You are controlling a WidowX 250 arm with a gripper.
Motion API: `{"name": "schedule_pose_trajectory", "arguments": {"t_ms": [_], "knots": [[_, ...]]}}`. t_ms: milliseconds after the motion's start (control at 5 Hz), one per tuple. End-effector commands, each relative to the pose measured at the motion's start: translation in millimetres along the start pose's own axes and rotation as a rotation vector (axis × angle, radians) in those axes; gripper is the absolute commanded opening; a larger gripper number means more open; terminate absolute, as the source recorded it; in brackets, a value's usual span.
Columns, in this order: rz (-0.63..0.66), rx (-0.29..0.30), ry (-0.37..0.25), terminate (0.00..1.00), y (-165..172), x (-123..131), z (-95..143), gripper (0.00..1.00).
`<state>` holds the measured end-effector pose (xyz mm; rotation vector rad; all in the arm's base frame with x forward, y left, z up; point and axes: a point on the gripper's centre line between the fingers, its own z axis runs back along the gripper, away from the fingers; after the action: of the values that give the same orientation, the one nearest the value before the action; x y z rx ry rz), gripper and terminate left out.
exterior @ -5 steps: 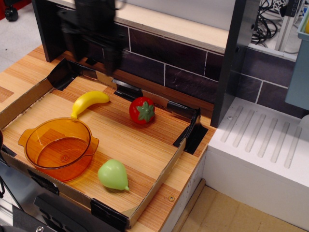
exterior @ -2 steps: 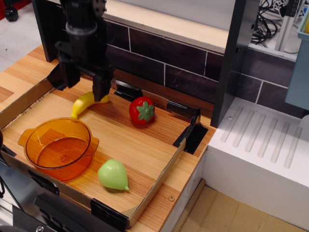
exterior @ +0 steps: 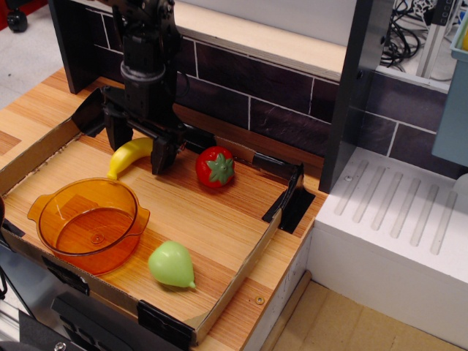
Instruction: Put banana in pot
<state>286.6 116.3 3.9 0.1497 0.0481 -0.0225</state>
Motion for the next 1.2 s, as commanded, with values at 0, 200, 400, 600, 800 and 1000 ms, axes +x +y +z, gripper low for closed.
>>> {"name": "schedule_pose_trajectory", "arguments": {"t_ms": [0, 200, 400, 600, 800, 1000], "knots": [[-0.012, 0.015, -0.03, 0.0, 10, 3, 4, 0.0], [0.001, 0.0, -0.041, 0.0, 12, 4, 9, 0.0], [0.029, 0.005, -0.053, 0.0, 15, 4, 25, 0.0], [0.064, -0.011, -0.087, 0.0, 15, 3, 54, 0.0], [0.093, -0.028, -0.124, 0.0, 10, -2, 77, 0.0], [0.075, -0.053, -0.121, 0.0, 4, -16, 88, 0.0]]}}
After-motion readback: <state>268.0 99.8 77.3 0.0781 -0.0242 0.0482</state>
